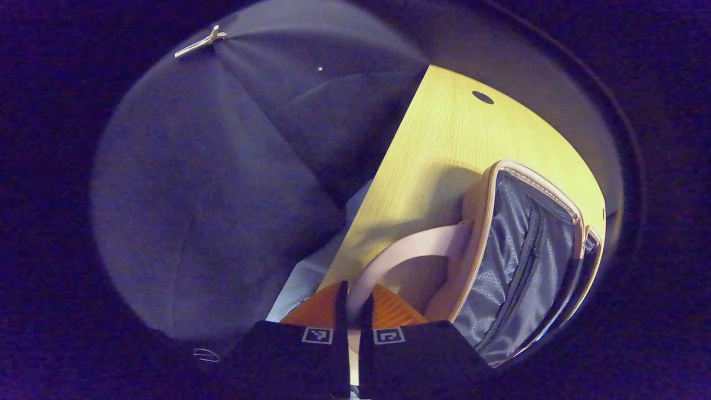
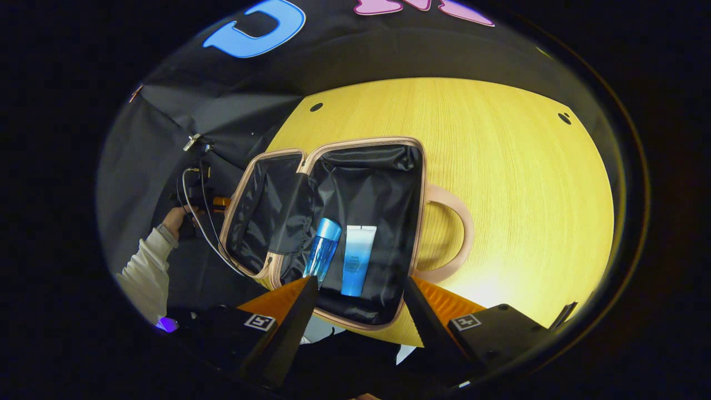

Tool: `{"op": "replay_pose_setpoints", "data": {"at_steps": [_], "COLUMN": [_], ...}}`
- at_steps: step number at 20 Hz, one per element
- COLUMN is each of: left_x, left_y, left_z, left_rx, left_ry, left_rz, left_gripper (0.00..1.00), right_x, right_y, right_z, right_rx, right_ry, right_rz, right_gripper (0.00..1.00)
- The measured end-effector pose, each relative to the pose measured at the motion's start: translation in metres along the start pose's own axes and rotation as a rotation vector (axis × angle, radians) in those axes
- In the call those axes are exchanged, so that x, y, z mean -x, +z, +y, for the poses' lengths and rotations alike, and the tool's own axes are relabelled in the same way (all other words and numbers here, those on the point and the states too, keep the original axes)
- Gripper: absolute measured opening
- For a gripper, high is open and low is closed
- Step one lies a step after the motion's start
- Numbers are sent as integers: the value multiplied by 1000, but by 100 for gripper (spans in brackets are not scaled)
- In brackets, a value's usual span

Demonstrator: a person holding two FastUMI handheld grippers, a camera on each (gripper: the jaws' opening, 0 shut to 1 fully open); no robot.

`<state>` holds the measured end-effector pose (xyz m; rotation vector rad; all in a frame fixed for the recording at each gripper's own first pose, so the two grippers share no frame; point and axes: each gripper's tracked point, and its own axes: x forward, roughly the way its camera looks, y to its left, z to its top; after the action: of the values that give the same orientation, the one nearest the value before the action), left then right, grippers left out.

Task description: First open the suitcase, pack the skin care products into it, and then close the suitcase.

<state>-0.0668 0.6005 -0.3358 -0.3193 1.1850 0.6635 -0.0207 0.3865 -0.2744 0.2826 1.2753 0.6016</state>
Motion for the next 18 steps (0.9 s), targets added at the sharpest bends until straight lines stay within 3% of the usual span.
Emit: {"op": "replay_pose_setpoints", "data": {"at_steps": [10, 18], "left_x": [113, 254], "left_y": [42, 55], "left_z": [-18, -106], "left_rx": [-12, -114], "left_ry": [-147, -218], "left_rz": [-213, -404], "left_gripper": [7, 6], "right_x": [17, 62], "right_y": [0, 21], "right_z": [10, -9], "right_rx": [-8, 24], "right_ry": [41, 131], "right_rz": [-63, -162], "right_gripper": [98, 98]}}
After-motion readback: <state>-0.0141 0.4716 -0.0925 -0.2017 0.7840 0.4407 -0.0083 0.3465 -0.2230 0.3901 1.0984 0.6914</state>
